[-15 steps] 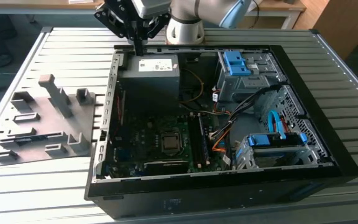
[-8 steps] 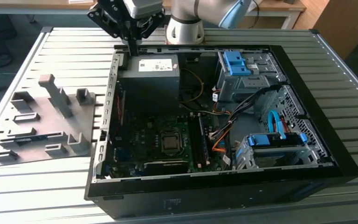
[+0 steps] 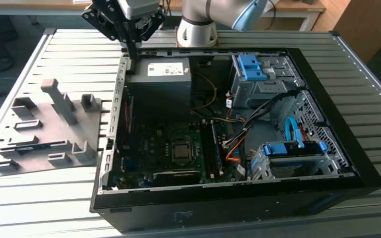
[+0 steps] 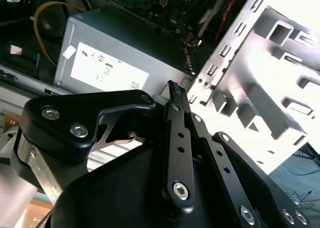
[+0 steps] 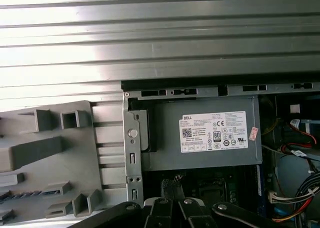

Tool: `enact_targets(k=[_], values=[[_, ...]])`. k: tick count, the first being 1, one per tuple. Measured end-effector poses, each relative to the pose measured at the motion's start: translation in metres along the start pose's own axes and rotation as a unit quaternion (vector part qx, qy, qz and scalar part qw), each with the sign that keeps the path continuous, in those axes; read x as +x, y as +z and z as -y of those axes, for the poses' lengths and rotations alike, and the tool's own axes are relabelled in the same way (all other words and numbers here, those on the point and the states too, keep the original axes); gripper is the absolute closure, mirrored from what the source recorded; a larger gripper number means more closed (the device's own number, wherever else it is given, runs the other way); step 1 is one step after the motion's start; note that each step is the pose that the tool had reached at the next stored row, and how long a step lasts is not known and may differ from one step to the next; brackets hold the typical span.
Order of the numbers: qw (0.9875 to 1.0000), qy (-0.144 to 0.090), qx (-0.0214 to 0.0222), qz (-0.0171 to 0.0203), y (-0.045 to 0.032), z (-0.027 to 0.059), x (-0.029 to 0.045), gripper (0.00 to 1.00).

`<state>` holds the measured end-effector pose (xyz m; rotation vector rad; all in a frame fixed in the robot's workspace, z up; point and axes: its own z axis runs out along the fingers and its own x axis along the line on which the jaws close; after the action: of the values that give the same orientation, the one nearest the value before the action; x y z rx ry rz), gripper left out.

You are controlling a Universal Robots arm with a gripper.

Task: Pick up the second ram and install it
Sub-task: 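Reach for the second ram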

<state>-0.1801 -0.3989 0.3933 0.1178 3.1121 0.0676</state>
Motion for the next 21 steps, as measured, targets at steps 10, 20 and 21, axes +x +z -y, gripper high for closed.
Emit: enact_targets(k=[10,20,21], values=[[1.0,0.0,0.0,0.0002,-0.0006,0.0017,0.0217,0.9],[1.0,0.0,0.0,0.0008,-0.0015,0.0039,0.0511,0.9],[1.0,0.0,0.0,0.0008,-0.0015,0.0041,0.0538,0.9]])
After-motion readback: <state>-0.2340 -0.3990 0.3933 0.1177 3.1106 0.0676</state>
